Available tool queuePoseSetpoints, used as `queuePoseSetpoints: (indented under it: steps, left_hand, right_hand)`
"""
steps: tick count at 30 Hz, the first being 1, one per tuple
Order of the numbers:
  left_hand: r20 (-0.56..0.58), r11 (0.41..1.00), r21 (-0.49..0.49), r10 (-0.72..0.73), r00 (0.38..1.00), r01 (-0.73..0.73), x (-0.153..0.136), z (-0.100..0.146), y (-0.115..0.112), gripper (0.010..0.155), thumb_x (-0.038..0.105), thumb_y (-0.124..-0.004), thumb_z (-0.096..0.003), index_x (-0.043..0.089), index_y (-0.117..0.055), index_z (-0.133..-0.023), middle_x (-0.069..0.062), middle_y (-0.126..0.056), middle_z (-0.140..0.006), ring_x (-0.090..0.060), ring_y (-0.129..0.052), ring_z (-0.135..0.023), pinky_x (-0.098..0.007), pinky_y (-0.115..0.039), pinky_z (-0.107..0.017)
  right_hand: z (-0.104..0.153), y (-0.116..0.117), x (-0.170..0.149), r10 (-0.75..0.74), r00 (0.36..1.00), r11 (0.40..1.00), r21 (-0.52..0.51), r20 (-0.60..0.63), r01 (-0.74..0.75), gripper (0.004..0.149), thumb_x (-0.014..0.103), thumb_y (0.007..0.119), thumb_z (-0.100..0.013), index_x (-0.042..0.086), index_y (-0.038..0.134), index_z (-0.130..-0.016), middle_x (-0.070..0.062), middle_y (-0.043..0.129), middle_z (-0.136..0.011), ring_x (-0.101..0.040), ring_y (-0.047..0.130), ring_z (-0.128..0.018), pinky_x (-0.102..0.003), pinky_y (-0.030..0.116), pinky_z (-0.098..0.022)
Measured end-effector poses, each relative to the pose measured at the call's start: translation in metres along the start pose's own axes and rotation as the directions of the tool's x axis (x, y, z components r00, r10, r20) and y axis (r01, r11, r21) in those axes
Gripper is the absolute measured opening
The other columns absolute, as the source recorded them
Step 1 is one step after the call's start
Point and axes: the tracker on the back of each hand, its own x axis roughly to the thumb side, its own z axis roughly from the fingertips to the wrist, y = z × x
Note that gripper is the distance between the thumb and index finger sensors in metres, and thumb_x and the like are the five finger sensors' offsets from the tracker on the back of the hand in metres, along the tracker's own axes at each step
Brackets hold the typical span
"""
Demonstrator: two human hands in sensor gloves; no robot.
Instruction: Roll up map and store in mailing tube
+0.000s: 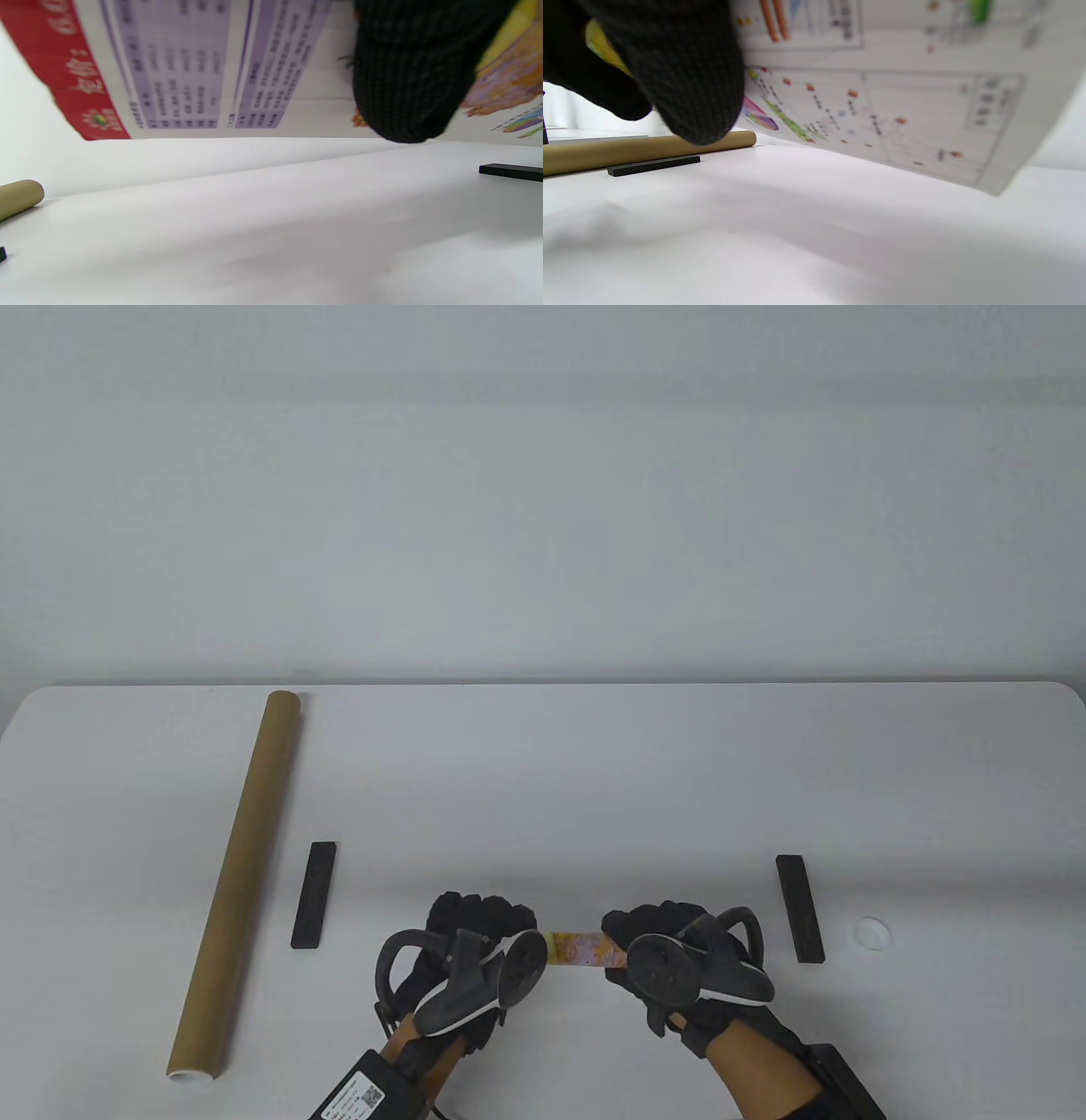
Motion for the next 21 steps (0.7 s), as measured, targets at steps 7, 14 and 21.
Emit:
queuePoseSetpoints:
  steps: [7,14,21]
  left_hand:
    - [-0.055,0.965,-0.203,0.159,0.986,-0.167,-0.010,-0.008,-0.008,0.048,0.062,-0.098,-0.0313,0.043,-0.089,-0.074,0.010,-0.098,-0.062,-0.014,-0.103,-0.056,-0.039,-0.076,-0.068]
    - [-0.047,0.950,-0.244,0.190,0.981,-0.195,-0.011,-0.009,-0.013,0.050,0.063,-0.097,-0.0316,0.042,-0.088,-0.076,0.010,-0.098,-0.064,-0.014,-0.103,-0.058,-0.040,-0.076,-0.068]
    - [-0.020,0.998,-0.051,0.034,0.999,-0.035,-0.002,-0.002,-0.006,0.055,0.062,-0.096,-0.0318,0.042,-0.085,-0.081,0.010,-0.097,-0.070,-0.015,-0.103,-0.065,-0.040,-0.075,-0.069]
  right_hand:
    - [0.003,-0.004,0.010,0.148,0.989,0.987,-0.060,0.027,-0.146,0.064,0.043,0.096,-0.044,0.010,0.081,-0.096,-0.009,0.090,-0.076,-0.036,0.096,-0.062,-0.063,0.069,-0.058]
    - [0.001,-0.005,0.010,0.146,0.989,0.989,-0.042,0.031,-0.145,0.060,0.041,0.098,-0.042,0.010,0.085,-0.092,-0.007,0.093,-0.069,-0.032,0.099,-0.054,-0.060,0.074,-0.055]
    - [0.000,-0.004,0.003,0.054,0.998,0.999,-0.001,0.007,-0.054,0.057,0.040,0.098,-0.043,0.009,0.086,-0.090,-0.007,0.094,-0.066,-0.031,0.100,-0.050,-0.059,0.076,-0.052]
